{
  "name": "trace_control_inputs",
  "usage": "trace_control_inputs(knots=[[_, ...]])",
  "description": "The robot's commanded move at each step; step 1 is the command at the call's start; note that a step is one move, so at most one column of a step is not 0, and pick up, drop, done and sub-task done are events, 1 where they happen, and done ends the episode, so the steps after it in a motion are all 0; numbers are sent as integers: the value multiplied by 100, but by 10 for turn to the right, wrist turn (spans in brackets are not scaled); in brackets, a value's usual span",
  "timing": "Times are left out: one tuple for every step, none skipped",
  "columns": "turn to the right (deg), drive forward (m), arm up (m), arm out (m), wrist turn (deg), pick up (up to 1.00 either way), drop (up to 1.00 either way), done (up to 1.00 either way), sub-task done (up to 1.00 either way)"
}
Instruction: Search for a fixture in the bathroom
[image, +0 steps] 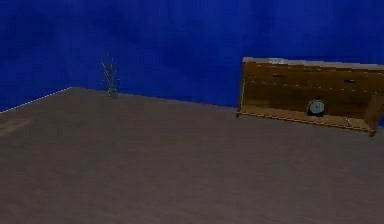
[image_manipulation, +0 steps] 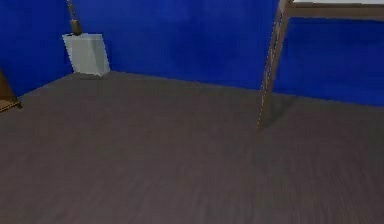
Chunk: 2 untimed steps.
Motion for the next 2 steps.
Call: trace_control_inputs(knots=[[-270,0,0,0,0,0,0,0,0],[0,45,0,0,0,0,0,0,0]])
